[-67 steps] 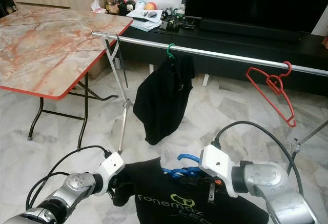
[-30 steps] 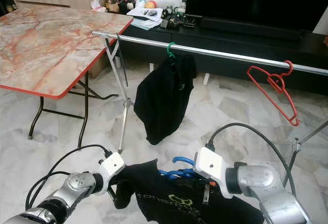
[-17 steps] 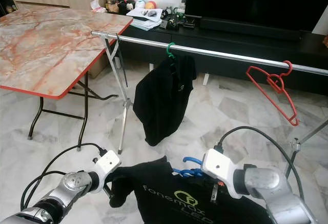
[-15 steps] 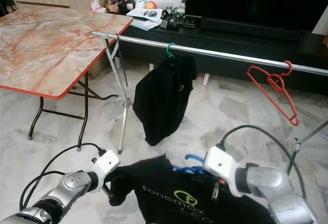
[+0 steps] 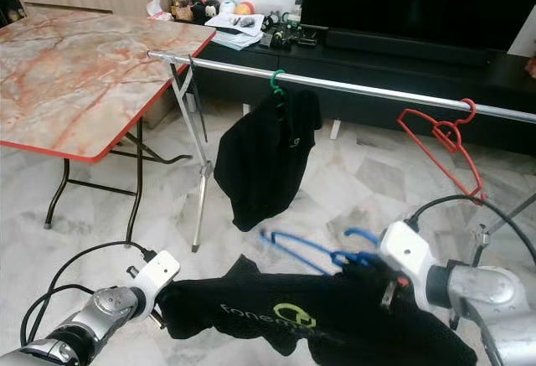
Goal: Hang hanger
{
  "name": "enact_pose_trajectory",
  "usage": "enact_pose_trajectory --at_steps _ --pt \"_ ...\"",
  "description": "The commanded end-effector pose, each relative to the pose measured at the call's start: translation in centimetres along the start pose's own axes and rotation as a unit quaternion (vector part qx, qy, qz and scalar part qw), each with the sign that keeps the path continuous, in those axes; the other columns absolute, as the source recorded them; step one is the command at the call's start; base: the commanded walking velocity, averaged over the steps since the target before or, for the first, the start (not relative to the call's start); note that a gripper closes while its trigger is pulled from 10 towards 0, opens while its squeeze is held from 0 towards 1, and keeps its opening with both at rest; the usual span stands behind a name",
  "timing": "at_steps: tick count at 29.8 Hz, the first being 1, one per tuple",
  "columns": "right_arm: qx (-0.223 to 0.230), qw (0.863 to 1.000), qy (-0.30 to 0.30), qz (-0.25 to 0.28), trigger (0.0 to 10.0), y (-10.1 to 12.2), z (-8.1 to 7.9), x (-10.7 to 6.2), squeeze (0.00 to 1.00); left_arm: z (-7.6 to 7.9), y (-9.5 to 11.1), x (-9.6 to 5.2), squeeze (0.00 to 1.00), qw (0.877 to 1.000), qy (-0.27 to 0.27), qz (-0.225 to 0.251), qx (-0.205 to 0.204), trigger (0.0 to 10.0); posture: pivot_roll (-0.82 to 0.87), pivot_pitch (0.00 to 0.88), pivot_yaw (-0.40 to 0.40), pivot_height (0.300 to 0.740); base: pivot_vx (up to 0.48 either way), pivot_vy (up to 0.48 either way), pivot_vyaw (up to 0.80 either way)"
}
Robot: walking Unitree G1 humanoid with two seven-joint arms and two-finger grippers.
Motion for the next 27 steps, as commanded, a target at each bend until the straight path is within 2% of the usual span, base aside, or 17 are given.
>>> enact_pose_trajectory --at_steps 1,4,6,7,9,11,14,15,16,19,20,21,22,23,24,26,27 --pt "0.018 0.991 -0.083 0.101 10.0 3.0 2.1 0.1 0.0 0.6 -0.7 -0.2 0.0 1.0 -0.031 -0.004 0.005 0.0 -0.04 0.091 -0.024 0.74 0.0 0.0 0.0" --pt "0.09 0.971 -0.095 0.202 10.0 4.8 1.8 1.4 0.0 1.0 1.0 0.1 0.0 0.998 -0.05 0.032 0.006 0.0 -0.04 0.092 -0.026 0.74 0.0 0.0 0.0" --pt "0.197 0.937 -0.075 0.278 10.0 4.9 0.4 3.5 0.0 1.0 3.5 0.2 0.0 0.995 -0.061 0.084 -0.002 0.0 -0.03 0.09 -0.032 0.74 0.0 0.0 0.0" --pt "0.197 0.937 -0.075 0.278 10.0 4.9 0.4 3.5 0.0 1.0 3.5 0.2 0.0 0.995 -0.061 0.084 -0.002 0.0 -0.03 0.09 -0.032 0.74 0.0 0.0 0.0" --pt "0.23 0.927 -0.058 0.29 10.0 3.6 -1.1 5.1 0.0 0.7 5.4 0.1 0.0 0.99 -0.068 0.122 -0.024 0.0 -0.02 0.09 -0.035 0.74 0.0 0.0 0.0" --pt "0.264 0.912 -0.055 0.309 10.0 3.2 -1.7 5.9 0.0 0.7 6.5 0.0 0.0 0.986 -0.081 0.145 -0.028 0.0 -0.01 0.089 -0.037 0.74 0.0 0.0 0.0" --pt "0.33 0.874 -0.038 0.356 10.0 2.8 -2.2 6.6 0.0 0.8 8.0 -0.3 0.0 0.977 -0.104 0.18 -0.037 0.0 -0.01 0.088 -0.039 0.74 0.0 0.0 0.0" --pt "0.354 0.854 -0.047 0.378 10.0 2.3 -2.0 6.7 0.0 0.8 8.7 -0.5 0.0 0.972 -0.114 0.199 -0.045 0.0 -0.01 0.088 -0.039 0.74 0.0 0.0 0.0" --pt "0.368 0.847 -0.071 0.377 10.0 1.5 -1.6 7.0 0.0 0.9 9.4 -0.7 0.0 0.967 -0.124 0.216 -0.055 0.0 0.0 0.087 -0.041 0.74 0.0 0.0 0.0" --pt "0.37 0.849 -0.153 0.345 10.0 -0.5 -0.6 8.1 0.0 1.5 10.9 -1.2 0.0 0.951 -0.164 0.252 -0.072 0.0 0.01 0.087 -0.045 0.74 0.0 0.0 0.0" --pt "0.378 0.841 -0.166 0.35 10.0 -0.7 -0.4 8.2 0.0 1.7 11.2 -1.3 0.0 0.946 -0.179 0.259 -0.073 0.0 0.01 0.088 -0.045 0.74 0.0 0.0 0.0" --pt "0.4 0.824 -0.172 0.363 10.0 -0.6 -0.1 8.5 0.0 2.1 11.5 -1.6 0.0 0.941 -0.199 0.264 -0.066 0.0 0.02 0.088 -0.046 0.74 0.0 0.0 0.0" --pt "0.406 0.82 -0.171 0.365 10.0 -0.5 0.0 8.6 0.0 2.2 11.5 -1.7 0.0 0.941 -0.204 0.263 -0.063 0.0 0.02 0.088 -0.046 0.74 0.0 0.0 0.0" --pt "0.402 0.825 -0.175 0.357 10.0 -0.5 0.0 8.8 0.0 2.1 11.5 -1.7 0.0 0.942 -0.204 0.261 -0.058 0.0 0.02 0.088 -0.045 0.74 0.0 0.0 0.0" --pt "0.397 0.838 -0.187 0.324 10.0 -1.0 0.0 9.4 0.0 1.8 11.1 -1.6 0.0 0.948 -0.189 0.252 -0.051 0.0 0.02 0.087 -0.045 0.74 0.0 0.0 0.0" --pt "0.396 0.844 -0.193 0.305 10.0 -1.4 0.0 9.7 0.0 1.6 10.9 -1.5 0.0 0.951 -0.179 0.248 -0.048 0.0 0.02 0.087 -0.045 0.74 0.0 0.0 0.0" --pt "0.385 0.859 -0.21 0.266 10.0 -2.2 0.0 10.2 0.0 1.3 10.5 -1.4 0.0 0.956 -0.163 0.24 -0.049 0.0 0.02 0.086 -0.044 0.74 0.0 0.0 0.0"
Point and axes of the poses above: a point about 5 cm out from each wrist's last joint towards the gripper, its own x axis pointing out of the wrist towards the gripper, its own y axis along the axis of the wrist's last joint, z = x × y, the point moved 3 cm from there along x, pointing out of the wrist towards the gripper, and after that the axes turned 1 degree about x, right-handed, at the moved point
